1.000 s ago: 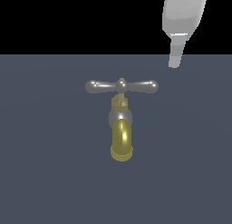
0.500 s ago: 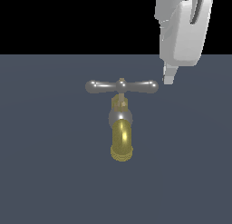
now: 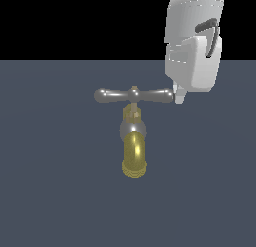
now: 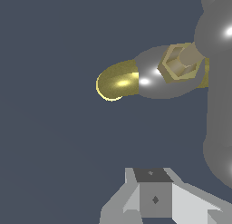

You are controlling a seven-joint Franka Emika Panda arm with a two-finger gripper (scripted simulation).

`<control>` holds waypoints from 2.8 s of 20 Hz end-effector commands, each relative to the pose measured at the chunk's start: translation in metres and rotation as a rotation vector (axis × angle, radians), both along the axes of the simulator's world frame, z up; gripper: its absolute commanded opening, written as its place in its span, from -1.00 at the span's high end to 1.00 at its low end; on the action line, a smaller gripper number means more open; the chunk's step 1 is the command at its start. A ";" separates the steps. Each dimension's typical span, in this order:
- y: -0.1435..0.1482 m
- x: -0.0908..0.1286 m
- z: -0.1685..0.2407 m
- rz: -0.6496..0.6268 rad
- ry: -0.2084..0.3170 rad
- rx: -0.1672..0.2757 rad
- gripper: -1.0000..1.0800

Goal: Turn on the faucet by rotating a designated handle.

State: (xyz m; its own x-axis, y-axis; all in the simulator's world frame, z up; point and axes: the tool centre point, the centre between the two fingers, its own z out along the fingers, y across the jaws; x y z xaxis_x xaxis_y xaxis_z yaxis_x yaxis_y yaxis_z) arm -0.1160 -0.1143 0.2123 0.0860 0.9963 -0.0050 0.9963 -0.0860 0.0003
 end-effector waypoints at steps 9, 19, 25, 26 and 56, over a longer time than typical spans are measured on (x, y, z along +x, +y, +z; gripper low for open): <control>0.002 0.012 -0.013 0.076 0.000 0.004 1.00; 0.002 0.020 -0.014 0.079 0.000 0.004 1.00; 0.000 0.035 -0.014 0.079 0.000 0.004 1.00; -0.001 0.037 -0.014 0.079 0.000 0.004 1.00; 0.002 0.109 -0.016 0.070 0.006 0.006 1.00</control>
